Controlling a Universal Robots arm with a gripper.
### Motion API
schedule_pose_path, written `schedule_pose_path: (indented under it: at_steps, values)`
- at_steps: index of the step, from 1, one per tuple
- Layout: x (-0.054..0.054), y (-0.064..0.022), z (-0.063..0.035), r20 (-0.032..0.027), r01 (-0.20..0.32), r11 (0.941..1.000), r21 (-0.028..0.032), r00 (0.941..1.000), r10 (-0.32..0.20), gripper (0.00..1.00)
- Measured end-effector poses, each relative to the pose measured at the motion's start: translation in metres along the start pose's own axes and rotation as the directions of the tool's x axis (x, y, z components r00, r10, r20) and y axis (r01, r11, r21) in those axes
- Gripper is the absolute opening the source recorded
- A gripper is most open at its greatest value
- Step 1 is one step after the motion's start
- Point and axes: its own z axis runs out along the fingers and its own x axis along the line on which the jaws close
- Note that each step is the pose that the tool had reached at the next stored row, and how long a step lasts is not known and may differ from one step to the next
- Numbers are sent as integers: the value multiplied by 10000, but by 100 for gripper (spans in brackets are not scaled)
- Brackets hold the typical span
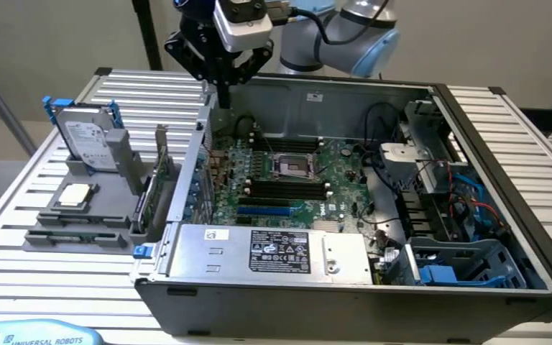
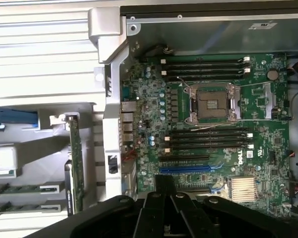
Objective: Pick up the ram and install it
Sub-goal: 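Reach for the ram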
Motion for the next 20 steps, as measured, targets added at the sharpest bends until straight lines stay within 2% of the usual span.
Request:
schedule_pose_path:
  at_steps: [12,20]
  values:
    - [542,-62,1,0,0,10000,1,10000,0,11]
    - [903,-135,15,1,0,10000,1,10000,0,11]
